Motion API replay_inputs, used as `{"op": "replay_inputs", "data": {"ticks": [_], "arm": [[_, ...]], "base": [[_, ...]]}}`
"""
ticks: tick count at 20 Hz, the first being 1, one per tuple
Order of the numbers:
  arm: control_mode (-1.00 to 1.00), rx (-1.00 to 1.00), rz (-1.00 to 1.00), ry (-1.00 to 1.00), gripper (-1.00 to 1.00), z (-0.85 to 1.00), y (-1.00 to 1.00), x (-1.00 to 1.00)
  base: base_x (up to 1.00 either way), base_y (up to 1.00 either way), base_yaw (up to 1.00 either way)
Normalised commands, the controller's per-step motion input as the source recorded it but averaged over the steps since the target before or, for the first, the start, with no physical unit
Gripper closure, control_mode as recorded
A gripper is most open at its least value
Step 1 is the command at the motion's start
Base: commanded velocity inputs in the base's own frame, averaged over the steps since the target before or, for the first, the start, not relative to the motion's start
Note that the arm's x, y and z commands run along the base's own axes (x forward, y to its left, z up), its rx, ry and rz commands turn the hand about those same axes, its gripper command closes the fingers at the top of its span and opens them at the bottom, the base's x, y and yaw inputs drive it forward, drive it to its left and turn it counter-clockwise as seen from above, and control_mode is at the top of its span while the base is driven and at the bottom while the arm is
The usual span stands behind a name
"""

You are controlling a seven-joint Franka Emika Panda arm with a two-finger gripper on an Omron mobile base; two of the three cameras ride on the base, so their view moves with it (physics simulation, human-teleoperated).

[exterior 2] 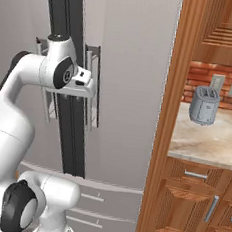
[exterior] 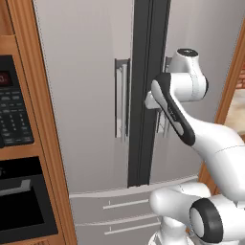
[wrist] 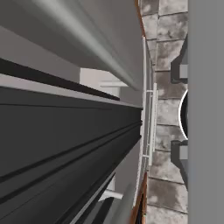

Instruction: Take the cupcake and donut from the fridge and place them on the empty tray on the dining counter.

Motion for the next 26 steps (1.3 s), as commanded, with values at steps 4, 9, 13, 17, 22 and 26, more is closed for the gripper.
{"op": "replay_inputs", "data": {"ticks": [4, 9, 13, 17, 22, 26], "arm": [[-1.0, -0.01, 0.0, -0.17, -1.0, 0.0, 0.0, -0.64], [-1.0, -0.01, -0.01, -0.15, -1.0, -0.11, 0.0, -0.92], [-1.0, 0.0, -0.04, -0.03, -1.0, -0.24, 0.0, -0.53], [1.0, 0.0, -0.05, -0.03, -1.0, -0.14, 0.0, -0.32], [1.0, 0.0, 0.0, 0.0, -1.0, 0.0, 0.0, 0.0], [1.0, 0.0, 0.0, 0.0, -1.0, 0.0, 0.0, 0.0]], "base": [[0.0, 0.0, 0.0], [0.0, 0.0, 0.0], [0.0, 0.0, 0.0], [-0.12, 0.0, -0.01], [-0.6, -0.01, -0.04], [-0.69, 0.0, 0.0]]}}
